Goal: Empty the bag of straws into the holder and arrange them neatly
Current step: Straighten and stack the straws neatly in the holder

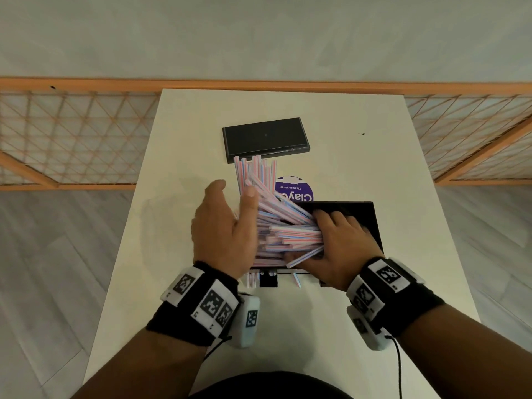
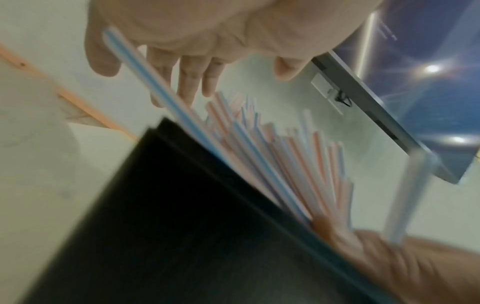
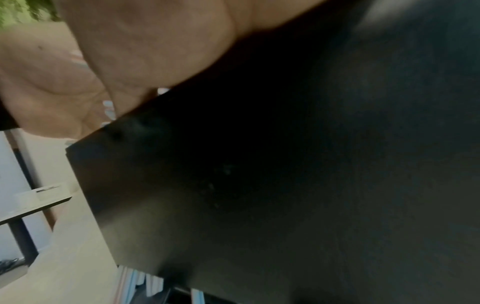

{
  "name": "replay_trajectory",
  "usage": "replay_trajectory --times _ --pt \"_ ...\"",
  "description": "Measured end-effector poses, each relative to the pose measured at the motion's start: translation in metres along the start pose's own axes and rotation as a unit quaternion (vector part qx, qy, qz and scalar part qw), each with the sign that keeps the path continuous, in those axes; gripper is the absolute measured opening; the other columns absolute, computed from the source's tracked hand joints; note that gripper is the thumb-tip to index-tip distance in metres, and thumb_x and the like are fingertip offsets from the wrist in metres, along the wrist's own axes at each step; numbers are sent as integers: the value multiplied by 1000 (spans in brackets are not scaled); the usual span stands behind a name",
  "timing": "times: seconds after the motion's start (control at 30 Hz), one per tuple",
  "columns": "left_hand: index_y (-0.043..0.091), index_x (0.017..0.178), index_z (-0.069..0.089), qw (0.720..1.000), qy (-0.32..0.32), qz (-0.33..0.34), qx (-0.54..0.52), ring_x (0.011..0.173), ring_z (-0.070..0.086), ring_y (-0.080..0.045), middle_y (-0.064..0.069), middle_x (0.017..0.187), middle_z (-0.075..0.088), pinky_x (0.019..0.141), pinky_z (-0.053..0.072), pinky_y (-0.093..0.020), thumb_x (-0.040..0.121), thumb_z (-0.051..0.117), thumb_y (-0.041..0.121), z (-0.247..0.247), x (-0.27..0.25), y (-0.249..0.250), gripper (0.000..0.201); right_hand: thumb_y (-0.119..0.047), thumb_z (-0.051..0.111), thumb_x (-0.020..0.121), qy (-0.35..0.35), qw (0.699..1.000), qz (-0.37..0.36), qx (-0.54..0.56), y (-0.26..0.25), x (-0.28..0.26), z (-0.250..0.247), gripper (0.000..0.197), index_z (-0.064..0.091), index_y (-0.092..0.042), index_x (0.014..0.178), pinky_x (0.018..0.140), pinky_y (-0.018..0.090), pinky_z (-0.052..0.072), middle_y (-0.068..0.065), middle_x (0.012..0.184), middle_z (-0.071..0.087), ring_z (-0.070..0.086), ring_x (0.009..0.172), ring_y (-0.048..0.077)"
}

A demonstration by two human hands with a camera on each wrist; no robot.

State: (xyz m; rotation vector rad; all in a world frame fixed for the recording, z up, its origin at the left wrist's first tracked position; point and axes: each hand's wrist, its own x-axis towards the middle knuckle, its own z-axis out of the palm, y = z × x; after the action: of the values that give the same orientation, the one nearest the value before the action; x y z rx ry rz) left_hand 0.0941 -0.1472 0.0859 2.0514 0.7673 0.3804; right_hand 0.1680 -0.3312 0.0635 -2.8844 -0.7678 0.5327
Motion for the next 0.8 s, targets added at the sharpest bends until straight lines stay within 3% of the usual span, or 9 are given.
replay_trajectory --times 0.07,0.13,0.23,0.27,0.3,0.4,0.53,0.7,0.8 --pt "14 134 51 998 6 -43 -53 124 53 -25 -3 133 60 105 40 -39 79 24 80 -6 4 -7 90 -102 24 53 -17 1000 7 -6 0 2 -1 106 38 -31 131 102 45 42 -2 123 53 51 116 27" --pt "22 113 60 980 8 -126 -156 116 56 -24 5 113 64 104 40 -39 76 33 82 -5 6 -14 76 -104 22 48 -32 999 20 -15 -1 3 -2 109 41 -30 127 104 46 40 -2 125 53 51 117 27" --pt "18 97 64 882 5 -267 -388 103 61 -26 -5 102 65 109 42 -60 79 58 70 6 1 -13 56 -106 23 43 -32 999 34 -22 -9 7 -4 108 44 -27 114 106 47 38 0 121 57 54 115 28" --pt "14 99 64 858 17 -274 -433 101 63 -28 -8 102 65 109 42 -61 81 63 63 10 -1 -11 52 -105 25 43 -29 999 28 -17 -14 8 -4 103 43 -27 108 105 48 38 0 118 59 56 112 28" --pt "12 100 65 853 36 -266 -446 100 64 -29 -9 103 67 108 43 -61 78 66 60 12 -2 -7 52 -105 27 44 -23 1000 18 -4 -19 8 -5 98 40 -28 103 104 48 38 -1 115 59 57 109 27" --pt "14 100 70 859 69 -229 -452 102 66 -26 -11 110 71 105 48 -53 66 66 59 13 -1 2 56 -100 35 50 5 999 -14 51 -32 6 -6 92 39 -29 108 102 47 40 -5 114 58 57 106 24" --pt "12 103 70 895 81 -189 -396 108 67 -31 -10 111 73 104 48 -55 70 65 52 15 -2 4 52 -103 37 44 -7 997 -40 72 -28 2 -6 116 36 -28 132 104 45 40 -6 127 51 51 113 22" --pt "20 97 67 924 66 -180 -329 87 65 -17 3 93 70 85 52 -38 75 60 38 13 -3 -4 29 -104 42 37 -55 997 -28 52 -20 8 -4 120 32 -30 132 109 47 36 -6 130 51 50 118 22" --pt "19 98 68 966 56 -130 -217 88 67 -12 8 90 70 82 50 -31 77 65 38 9 -6 -13 28 -105 38 38 -58 998 -16 18 -22 6 -7 120 35 -29 131 109 48 34 -5 128 50 49 119 23"
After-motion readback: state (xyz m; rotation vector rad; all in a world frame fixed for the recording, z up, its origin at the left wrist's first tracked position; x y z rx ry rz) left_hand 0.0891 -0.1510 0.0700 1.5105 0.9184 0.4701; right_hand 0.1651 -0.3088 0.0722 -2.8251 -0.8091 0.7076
